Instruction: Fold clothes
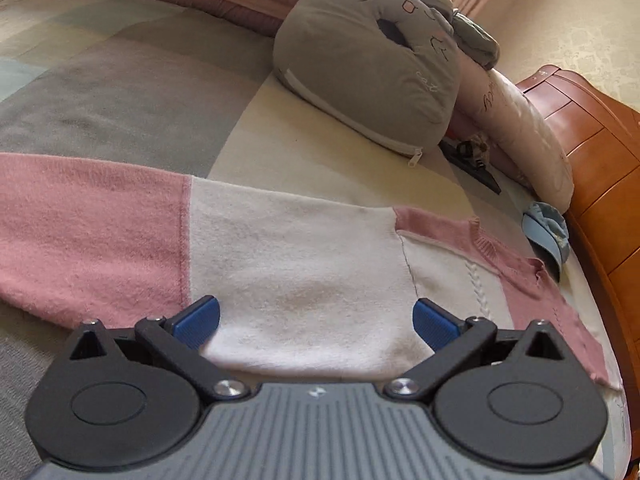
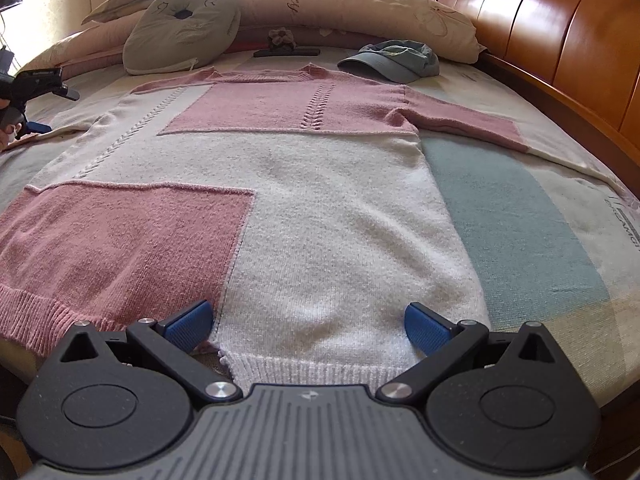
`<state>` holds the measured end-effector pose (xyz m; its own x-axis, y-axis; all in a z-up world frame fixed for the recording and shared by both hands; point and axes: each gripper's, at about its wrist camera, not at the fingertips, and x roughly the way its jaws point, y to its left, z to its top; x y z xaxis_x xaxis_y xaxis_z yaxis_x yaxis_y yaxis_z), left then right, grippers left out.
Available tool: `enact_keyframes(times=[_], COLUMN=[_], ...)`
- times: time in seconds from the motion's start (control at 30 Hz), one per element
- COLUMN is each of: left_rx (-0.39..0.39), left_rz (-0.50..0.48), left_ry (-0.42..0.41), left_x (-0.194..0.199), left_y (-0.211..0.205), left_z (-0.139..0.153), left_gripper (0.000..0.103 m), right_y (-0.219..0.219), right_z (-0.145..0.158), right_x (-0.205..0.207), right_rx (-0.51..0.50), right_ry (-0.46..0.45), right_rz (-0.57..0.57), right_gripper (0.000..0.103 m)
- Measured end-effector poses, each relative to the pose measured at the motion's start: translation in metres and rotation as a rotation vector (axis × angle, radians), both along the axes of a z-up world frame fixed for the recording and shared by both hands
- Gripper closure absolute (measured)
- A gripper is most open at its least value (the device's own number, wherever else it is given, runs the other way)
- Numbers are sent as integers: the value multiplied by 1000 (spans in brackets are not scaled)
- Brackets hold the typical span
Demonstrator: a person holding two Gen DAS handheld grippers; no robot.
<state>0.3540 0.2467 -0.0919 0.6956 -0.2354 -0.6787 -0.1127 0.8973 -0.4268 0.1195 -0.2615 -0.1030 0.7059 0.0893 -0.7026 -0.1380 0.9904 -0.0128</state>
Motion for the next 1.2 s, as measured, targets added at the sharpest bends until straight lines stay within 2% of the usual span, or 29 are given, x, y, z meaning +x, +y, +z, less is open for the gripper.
enact_keyframes(times=[0.13,0.2,0.33,0.4,0.5,0.6,0.67,0.77,0.83,0.93,1.03,1.1,1.2], left_rx=[108,118,71,28,-19,-59,-36,46,116,132,119,124,150], left_rz=[-5,-27,-111,-140,-155,-130,-136,-97,-89,-173,-278,-358,-425], left_ry=[46,50,-24,-26,15,37,13,59,30,-24,-44,-31,-17], left_x=[-12,-10,5,16,29,20,8,-6,-21,-42,-55,-55,-54], left_y=[-8,-18,-49,-64,-79,-78,-76,-76,-82,-102,-131,-160,-200], left_z=[16,29,46,40,19,-3,-1,14,33,62,78,79,64], left_gripper=[1,1,1,1,1,1,1,1,1,1,1,1,1], right_y=[-1,-1,-1,3,11,17,19,17,14,10,12,15,14], right_z=[2,4,10,19,32,35,34,27,22,8,1,0,0], right_x=[1,2,4,5,9,10,10,10,10,12,10,11,14], right_rx=[6,9,16,22,25,33,36,50,69,72,53,41,47], right_ry=[2,4,-5,-31,-65,-69,-62,-36,-24,9,-9,-8,0], right_rz=[3,4,6,14,38,65,80,79,69,49,52,43,32], right_gripper=[0,0,0,0,0,0,0,0,0,0,0,0,0])
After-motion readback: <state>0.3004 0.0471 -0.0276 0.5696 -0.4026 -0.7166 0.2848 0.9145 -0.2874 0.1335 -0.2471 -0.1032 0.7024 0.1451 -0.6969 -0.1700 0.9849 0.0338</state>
